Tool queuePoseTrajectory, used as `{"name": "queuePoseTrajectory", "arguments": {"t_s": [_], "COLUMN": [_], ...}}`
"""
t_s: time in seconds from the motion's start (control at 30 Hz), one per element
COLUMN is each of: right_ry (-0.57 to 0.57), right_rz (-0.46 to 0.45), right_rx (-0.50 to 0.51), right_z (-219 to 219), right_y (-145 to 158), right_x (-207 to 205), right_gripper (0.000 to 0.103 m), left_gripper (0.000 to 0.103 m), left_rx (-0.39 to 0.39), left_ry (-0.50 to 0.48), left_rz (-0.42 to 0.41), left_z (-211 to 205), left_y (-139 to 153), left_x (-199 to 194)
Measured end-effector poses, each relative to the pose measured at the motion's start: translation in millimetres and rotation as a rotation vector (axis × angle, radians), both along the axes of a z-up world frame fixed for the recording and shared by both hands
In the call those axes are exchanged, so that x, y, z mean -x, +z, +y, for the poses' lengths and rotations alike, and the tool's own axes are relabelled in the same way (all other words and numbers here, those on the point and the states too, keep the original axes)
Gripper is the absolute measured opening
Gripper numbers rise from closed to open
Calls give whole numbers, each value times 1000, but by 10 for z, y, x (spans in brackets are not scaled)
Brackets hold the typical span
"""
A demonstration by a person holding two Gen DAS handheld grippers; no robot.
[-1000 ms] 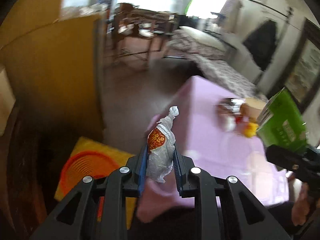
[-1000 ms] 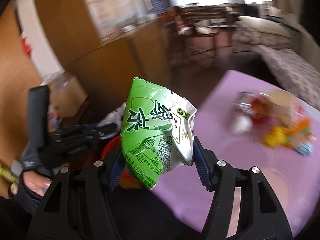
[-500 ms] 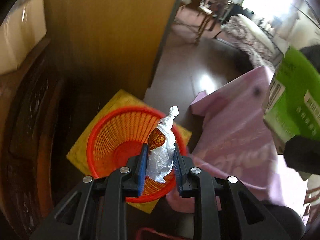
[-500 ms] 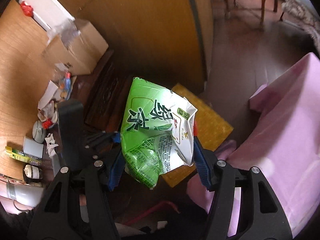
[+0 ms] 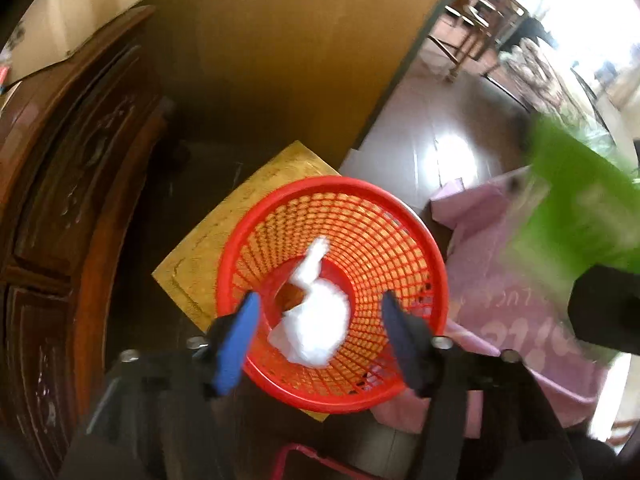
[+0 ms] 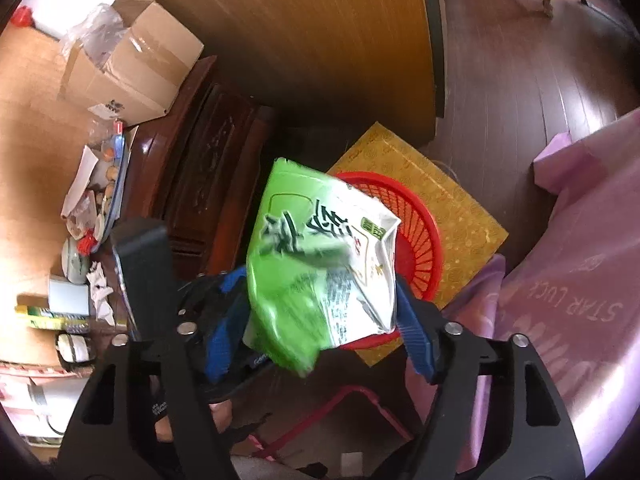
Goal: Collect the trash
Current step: 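Carry both bags to the red wastebasket and open both grippers, then move both tools back over the table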
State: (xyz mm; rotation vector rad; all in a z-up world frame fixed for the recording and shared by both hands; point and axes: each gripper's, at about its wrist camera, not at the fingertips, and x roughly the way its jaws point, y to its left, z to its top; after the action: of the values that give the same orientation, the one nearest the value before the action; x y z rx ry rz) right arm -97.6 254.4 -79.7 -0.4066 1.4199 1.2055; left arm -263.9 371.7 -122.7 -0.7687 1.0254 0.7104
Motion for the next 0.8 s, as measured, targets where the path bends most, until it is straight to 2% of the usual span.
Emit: {"name": "queuePoseTrajectory", "arguments": {"t_s": [0.13, 0.37, 0.57, 0.8], "right_ry": [-18, -44, -80, -230], "right_rz": [19, 1, -76, -199], "right_rx": [-19, -123, -189, -233], "right_z": [-70, -400, -857, -1758], "right_y": [23, 434, 783, 1038], "right_x": [-41, -138, -266, -652], "right_gripper": [76, 76, 80, 84], "left_gripper": [67, 69, 74, 77], "left_rx": [4, -19, -91, -168], "left_ry": [17, 4, -46, -172], "left_rz": [11, 7, -22, -82], "left_z": [-9, -111, -337, -768], "left_y": [36, 173, 535, 974], "left_x": [41, 28, -117, -537]}}
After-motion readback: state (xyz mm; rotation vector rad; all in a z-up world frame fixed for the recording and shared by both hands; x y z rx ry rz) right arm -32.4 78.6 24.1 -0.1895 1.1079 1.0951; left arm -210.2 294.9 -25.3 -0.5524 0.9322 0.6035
